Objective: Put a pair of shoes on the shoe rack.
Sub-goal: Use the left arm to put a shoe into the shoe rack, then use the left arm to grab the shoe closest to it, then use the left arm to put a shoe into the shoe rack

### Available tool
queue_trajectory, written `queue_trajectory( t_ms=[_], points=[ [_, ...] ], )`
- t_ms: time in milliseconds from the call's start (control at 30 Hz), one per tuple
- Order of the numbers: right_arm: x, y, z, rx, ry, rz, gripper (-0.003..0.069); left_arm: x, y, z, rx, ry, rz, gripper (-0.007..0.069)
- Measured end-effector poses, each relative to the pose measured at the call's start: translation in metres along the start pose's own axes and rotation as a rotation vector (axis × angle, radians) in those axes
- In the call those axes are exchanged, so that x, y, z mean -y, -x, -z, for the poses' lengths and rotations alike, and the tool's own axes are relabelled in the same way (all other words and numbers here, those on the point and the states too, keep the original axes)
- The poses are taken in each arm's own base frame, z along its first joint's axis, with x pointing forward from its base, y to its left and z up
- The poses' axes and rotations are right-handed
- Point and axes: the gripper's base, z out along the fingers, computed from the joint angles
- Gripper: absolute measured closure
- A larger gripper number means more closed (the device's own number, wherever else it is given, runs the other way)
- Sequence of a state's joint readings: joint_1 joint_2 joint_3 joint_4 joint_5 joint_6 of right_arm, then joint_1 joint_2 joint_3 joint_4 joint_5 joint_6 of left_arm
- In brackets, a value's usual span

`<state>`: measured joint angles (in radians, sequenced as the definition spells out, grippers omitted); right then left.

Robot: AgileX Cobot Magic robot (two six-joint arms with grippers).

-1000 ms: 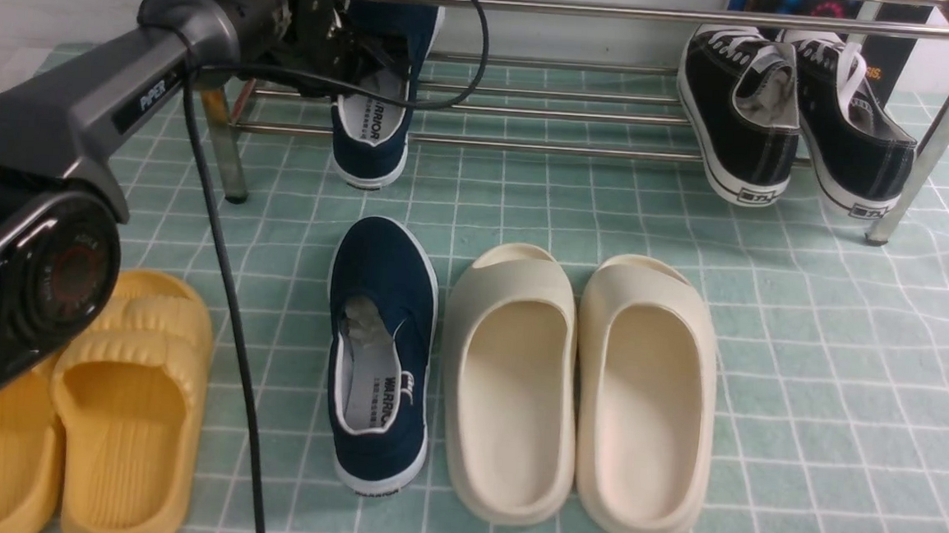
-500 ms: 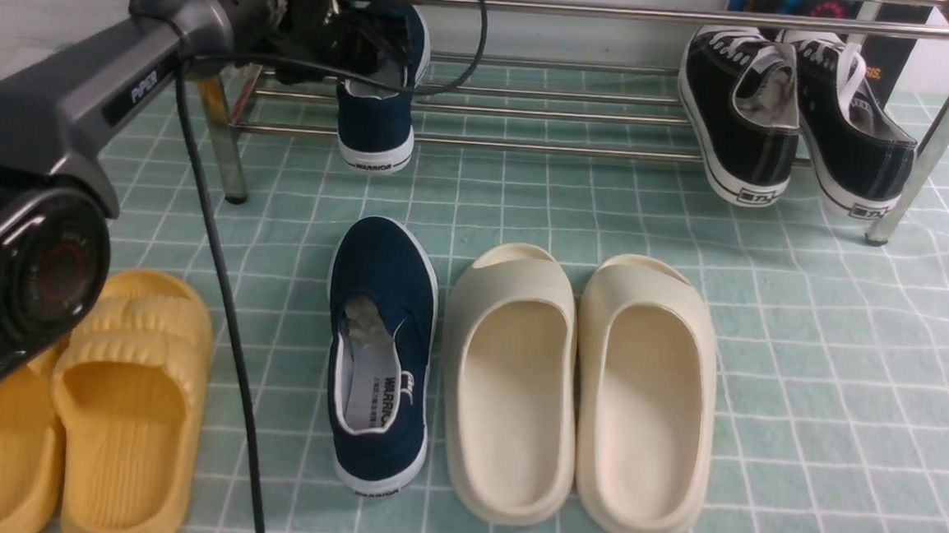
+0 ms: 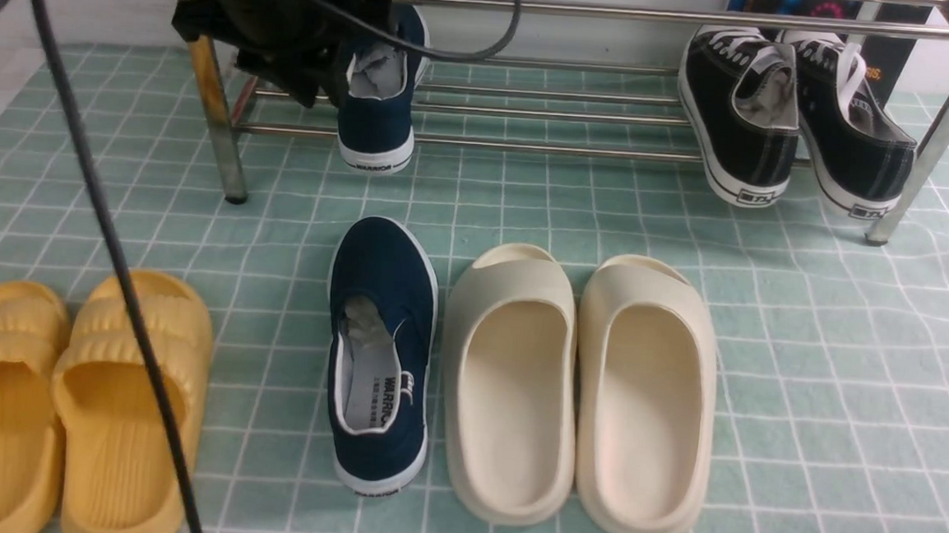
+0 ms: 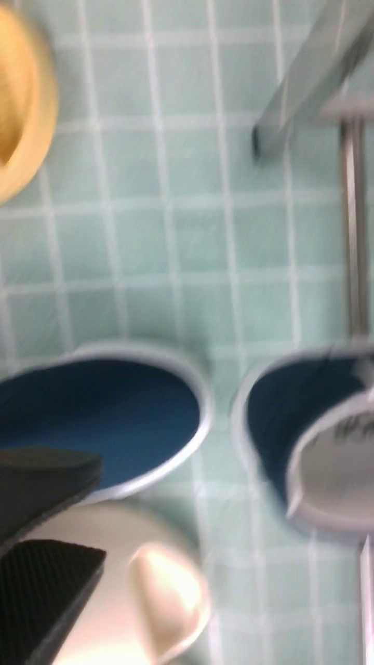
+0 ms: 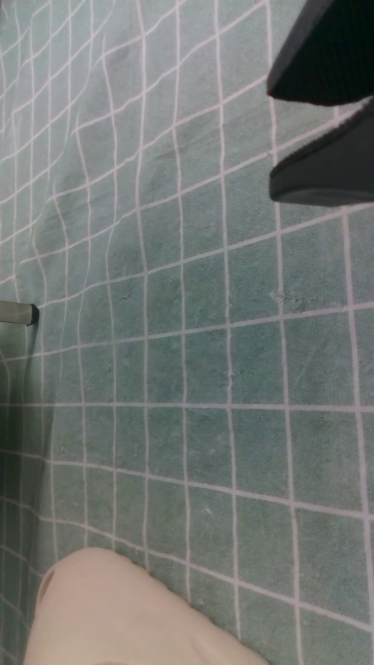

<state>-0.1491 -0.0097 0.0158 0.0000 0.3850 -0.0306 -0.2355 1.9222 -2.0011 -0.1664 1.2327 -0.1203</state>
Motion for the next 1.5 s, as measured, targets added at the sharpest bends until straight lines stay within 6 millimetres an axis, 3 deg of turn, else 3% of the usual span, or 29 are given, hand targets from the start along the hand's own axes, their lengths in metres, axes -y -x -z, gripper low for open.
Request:
queue_trajectory(
  t_ms=[67, 200, 233, 267, 300, 333, 433, 633, 800, 900, 1033, 1167, 1200, 1300, 1367, 1400, 1433, 1500],
  points=[
    [0.000, 0.000, 0.000, 0.000, 0.000, 0.000, 0.0419, 0.004, -0.018, 0.007, -0.042, -0.048, 0.010, 0.0442],
    [0.000, 0.000, 0.000, 0.000, 0.000, 0.000, 0.0419, 0.004, -0.075, -0.005, -0.185, -0.051, 0.031, 0.0451],
    [0.000, 0.000, 0.000, 0.000, 0.000, 0.000, 0.0419, 0.005, -0.077, -0.007, -0.180, -0.051, 0.034, 0.0451],
    [0.000, 0.000, 0.000, 0.000, 0.000, 0.000, 0.0419, 0.003, -0.107, -0.025, -0.201, -0.039, 0.073, 0.0449],
    [0.000, 0.000, 0.000, 0.000, 0.000, 0.000, 0.0419, 0.003, -0.107, -0.025, -0.201, -0.039, 0.073, 0.0449],
    [0.000, 0.000, 0.000, 0.000, 0.000, 0.000, 0.0419, 0.004, -0.124, -0.037, -0.168, -0.037, 0.103, 0.0436],
    [0.000, 0.000, 0.000, 0.000, 0.000, 0.000, 0.0419, 0.004, -0.142, -0.059, -0.142, -0.029, 0.128, 0.0391],
    [0.000, 0.000, 0.000, 0.000, 0.000, 0.000, 0.0419, 0.004, -0.146, -0.089, -0.145, -0.001, 0.141, 0.0239],
    [0.000, 0.000, 0.000, 0.000, 0.000, 0.000, 0.0419, -0.001, -0.146, -0.091, -0.140, 0.050, 0.172, 0.0247],
    [0.000, 0.000, 0.000, 0.000, 0.000, 0.000, 0.0419, -0.006, -0.144, -0.096, -0.119, 0.094, 0.172, 0.0286],
    [0.000, 0.000, 0.000, 0.000, 0.000, 0.000, 0.0419, -0.011, -0.145, -0.112, -0.122, 0.136, 0.182, 0.0438],
    [0.000, 0.000, 0.000, 0.000, 0.000, 0.000, 0.0419, -0.011, -0.145, -0.113, -0.125, 0.138, 0.184, 0.0585],
    [0.000, 0.000, 0.000, 0.000, 0.000, 0.000, 0.0419, -0.011, -0.145, -0.111, -0.123, 0.137, 0.183, 0.0621],
    [0.000, 0.000, 0.000, 0.000, 0.000, 0.000, 0.0419, -0.009, -0.145, -0.091, -0.122, 0.133, 0.164, 0.0622],
    [0.000, 0.000, 0.000, 0.000, 0.000, 0.000, 0.0419, -0.005, -0.143, -0.062, -0.085, 0.112, 0.144, 0.0622],
    [0.000, 0.000, 0.000, 0.000, 0.000, 0.000, 0.0419, -0.004, -0.143, -0.059, -0.077, 0.109, 0.143, 0.0622],
    [0.000, 0.000, 0.000, 0.000, 0.000, 0.000, 0.0419, -0.001, -0.138, -0.038, -0.049, 0.092, 0.123, 0.0622],
    [0.000, 0.000, 0.000, 0.000, 0.000, 0.000, 0.0419, 0.005, -0.128, -0.025, -0.015, 0.064, 0.111, 0.0622]
  ],
)
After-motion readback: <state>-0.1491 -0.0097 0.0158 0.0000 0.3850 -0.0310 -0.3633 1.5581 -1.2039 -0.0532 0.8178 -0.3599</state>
